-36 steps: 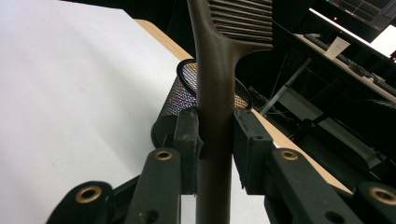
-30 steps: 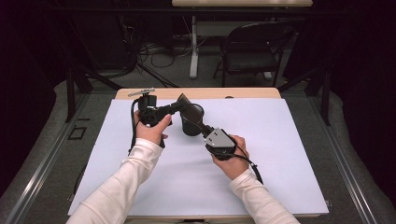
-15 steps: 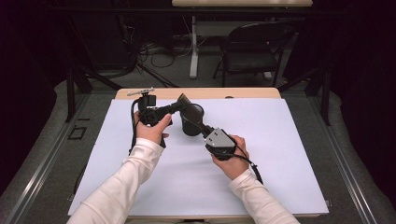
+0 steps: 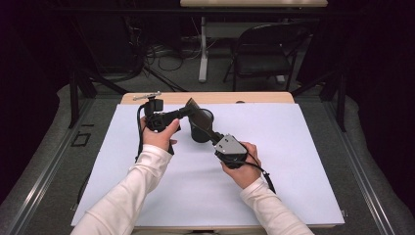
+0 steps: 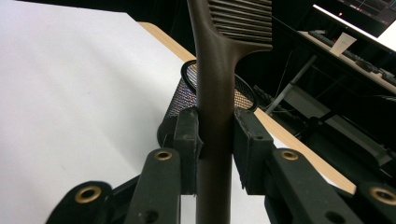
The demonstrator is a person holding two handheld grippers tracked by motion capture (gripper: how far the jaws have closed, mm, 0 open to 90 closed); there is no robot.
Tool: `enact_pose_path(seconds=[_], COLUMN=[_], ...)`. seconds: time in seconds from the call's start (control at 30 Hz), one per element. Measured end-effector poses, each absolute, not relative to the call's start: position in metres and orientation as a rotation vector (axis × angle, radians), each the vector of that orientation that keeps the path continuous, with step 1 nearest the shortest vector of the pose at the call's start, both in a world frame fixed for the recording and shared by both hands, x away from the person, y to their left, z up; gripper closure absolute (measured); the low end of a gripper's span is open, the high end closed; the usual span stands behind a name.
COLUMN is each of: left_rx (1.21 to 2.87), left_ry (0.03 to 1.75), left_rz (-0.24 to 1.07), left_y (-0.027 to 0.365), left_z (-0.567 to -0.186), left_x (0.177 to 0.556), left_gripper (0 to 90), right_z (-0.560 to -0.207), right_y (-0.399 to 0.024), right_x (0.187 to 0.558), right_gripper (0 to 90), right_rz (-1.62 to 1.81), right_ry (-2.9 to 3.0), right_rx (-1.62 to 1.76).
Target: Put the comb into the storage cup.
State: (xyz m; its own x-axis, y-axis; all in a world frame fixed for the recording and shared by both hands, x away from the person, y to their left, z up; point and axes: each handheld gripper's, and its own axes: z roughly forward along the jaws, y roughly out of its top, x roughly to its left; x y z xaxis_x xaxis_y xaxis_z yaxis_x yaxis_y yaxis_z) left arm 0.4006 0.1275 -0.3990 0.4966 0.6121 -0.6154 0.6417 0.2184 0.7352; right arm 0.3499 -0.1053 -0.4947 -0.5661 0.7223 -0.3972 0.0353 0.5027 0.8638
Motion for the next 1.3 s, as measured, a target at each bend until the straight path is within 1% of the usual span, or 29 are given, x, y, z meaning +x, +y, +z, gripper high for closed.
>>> enact_pose_path(seconds=[0.53,0.73,1.0,1.3], left_rx=[1.428,1.426,1.417,1.4], left_ry=[1.177,1.181,1.183,1.189], left_rz=[-0.027,-0.019,-0.013,0.015], left_y=[0.1273,0.1287,0.1301,0.1352], left_z=[-0.3994,-0.3996,-0.3995,-0.3974], left_x=[0.4011,0.4022,0.403,0.404], left_gripper=[84.8,84.8,84.8,84.8], right_z=[-0.4949,-0.4953,-0.4964,-0.4941], right_y=[-0.1051,-0.1039,-0.1034,-0.1033], right_x=[0.3505,0.3505,0.3527,0.3516], right_gripper=[72.2,64.2,49.0,40.4], right_rz=[1.12,1.129,1.142,1.116], right_ry=[1.962,1.945,1.925,1.891], right_rx=[0.634,0.611,0.596,0.559])
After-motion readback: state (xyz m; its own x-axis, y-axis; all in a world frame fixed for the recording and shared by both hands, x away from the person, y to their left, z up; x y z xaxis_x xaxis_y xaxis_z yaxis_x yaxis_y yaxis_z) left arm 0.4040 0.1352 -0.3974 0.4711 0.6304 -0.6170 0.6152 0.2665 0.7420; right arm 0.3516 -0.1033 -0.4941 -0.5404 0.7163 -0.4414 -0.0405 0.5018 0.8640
